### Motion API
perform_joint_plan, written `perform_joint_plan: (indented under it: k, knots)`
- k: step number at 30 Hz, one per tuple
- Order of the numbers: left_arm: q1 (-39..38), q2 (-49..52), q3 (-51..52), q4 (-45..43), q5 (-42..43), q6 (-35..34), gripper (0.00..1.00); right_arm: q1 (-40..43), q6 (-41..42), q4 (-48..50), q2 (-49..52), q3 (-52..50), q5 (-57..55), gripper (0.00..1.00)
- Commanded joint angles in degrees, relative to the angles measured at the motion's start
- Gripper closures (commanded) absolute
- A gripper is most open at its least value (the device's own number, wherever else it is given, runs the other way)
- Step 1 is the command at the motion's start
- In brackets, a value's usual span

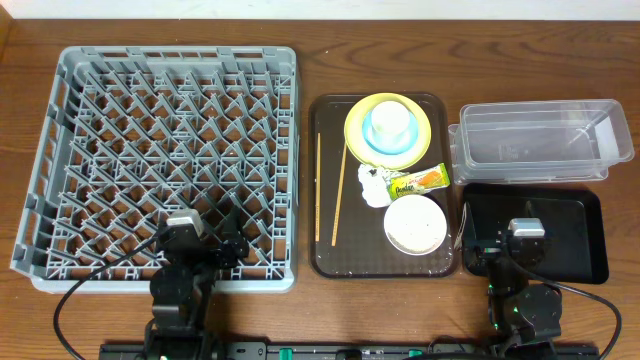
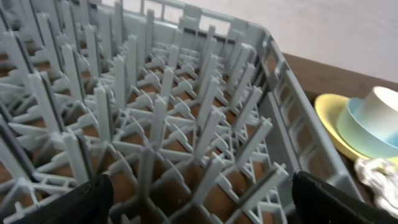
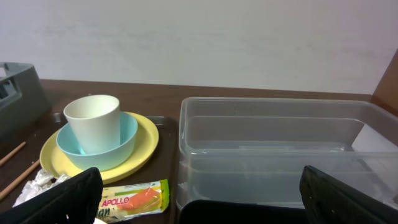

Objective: Sort waste into correct bins and load items into the dishwasher rack

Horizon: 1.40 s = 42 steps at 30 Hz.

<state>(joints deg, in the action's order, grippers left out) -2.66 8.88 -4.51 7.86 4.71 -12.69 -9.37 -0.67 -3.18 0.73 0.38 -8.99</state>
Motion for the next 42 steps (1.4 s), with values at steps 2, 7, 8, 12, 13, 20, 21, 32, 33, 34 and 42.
perform_joint_plan:
  k: [2, 7, 8, 12, 13, 20, 21, 32, 33, 34, 42]
  knots:
    - [0.33, 0.9, -9.09, 2.99, 1.97, -1.57, 0.07, 0.39, -0.22, -0.24, 0.09, -0.09, 0.04, 0.01]
    - [0.35, 5.35, -22.6, 11.61, 1.97, -1.57, 0.07, 0.39, -0.24, -0.24, 0.09, -0.09, 0.04, 0.01]
    - [0.35, 7.45, -26.27, 14.08, 1.97, -1.55, 0.07, 0.39, -0.24, -0.24, 0.09, -0.09, 0.04, 0.01]
    - [0.33, 19.28, -42.23, 24.04, 3.37, -0.42, 0.07, 0.39, -0.24, -0.24, 0.09, -0.09, 0.04, 0.01]
    - [0.33, 23.65, -47.8, 27.8, 4.98, 0.63, 0.07, 0.39, -0.24, -0.24, 0.09, -0.09, 0.04, 0.01]
    - [0.33, 50.86, -85.42, 56.08, 17.92, 1.84, 0.07, 0.39, -0.24, -0.24, 0.09, -0.09, 0.04, 0.01]
    - [0.33, 54.36, -90.29, 59.69, 21.16, 1.64, 0.07, 0.39, -0.24, -0.24, 0.09, -0.09, 0.04, 0.01]
    - [0.33, 67.56, -98.09, 63.08, 28.72, 1.01, 0.07, 0.39, -0.24, -0.24, 0.09, -0.09, 0.04, 0.01]
    - [0.33, 68.35, -98.09, 63.67, 28.72, 1.01, 0.07, 0.39, -0.24, -0.24, 0.09, -0.09, 0.04, 0.01]
    - [0.33, 69.29, -98.09, 64.0, 28.68, 1.03, 0.02, 0.39, -0.24, -0.24, 0.09, -0.09, 0.04, 0.01]
    - [0.33, 75.17, -98.09, 68.17, 28.72, 1.07, 0.02, 0.39, -0.24, -0.24, 0.09, -0.09, 0.04, 0.01]
